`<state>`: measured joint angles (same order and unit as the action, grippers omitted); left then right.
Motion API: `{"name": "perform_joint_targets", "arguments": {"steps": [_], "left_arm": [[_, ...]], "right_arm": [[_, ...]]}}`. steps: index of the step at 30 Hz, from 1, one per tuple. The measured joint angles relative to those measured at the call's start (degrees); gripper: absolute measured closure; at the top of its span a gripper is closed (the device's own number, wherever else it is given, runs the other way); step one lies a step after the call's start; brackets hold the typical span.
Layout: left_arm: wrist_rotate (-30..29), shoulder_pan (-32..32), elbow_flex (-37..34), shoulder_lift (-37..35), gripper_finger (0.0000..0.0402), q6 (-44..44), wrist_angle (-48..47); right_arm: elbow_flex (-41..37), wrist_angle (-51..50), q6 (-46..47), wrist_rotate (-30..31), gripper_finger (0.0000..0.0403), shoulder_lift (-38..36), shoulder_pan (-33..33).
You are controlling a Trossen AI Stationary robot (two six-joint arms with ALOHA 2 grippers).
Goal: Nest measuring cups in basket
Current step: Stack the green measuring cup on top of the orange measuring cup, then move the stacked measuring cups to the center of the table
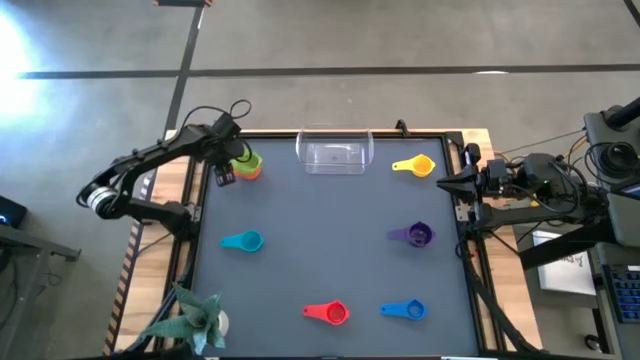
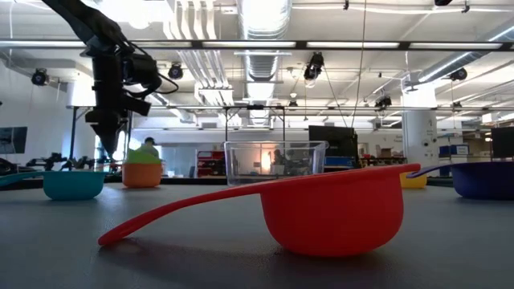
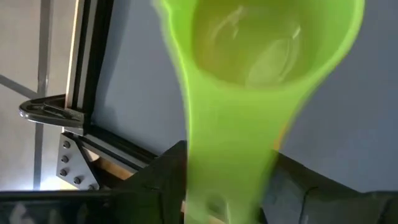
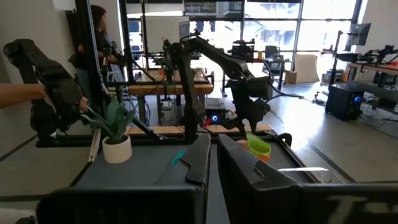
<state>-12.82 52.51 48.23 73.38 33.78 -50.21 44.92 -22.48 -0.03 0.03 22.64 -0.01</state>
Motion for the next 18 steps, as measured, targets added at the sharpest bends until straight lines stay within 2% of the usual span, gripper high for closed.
{"name": "perform_joint_targets", "arguments": {"steps": [9, 13, 18], "left_arm": [[1.8, 0.0, 1.7, -0.3, 0.0208, -1.2, -2.0], [6.8, 0.0, 3.5, -1.0, 0.0197, -3.6, -3.4], [7.7, -0.1, 4.0, -1.3, 0.0173, -4.1, -3.9]], "right_arm": [[0.0, 0.0, 0.0, 0.0, 0.038, 0.0, 0.0], [0.0, 0.0, 0.0, 0.0, 0.038, 0.0, 0.0], [0.0, 0.0, 0.0, 0.0, 0.038, 0.0, 0.0]]}}
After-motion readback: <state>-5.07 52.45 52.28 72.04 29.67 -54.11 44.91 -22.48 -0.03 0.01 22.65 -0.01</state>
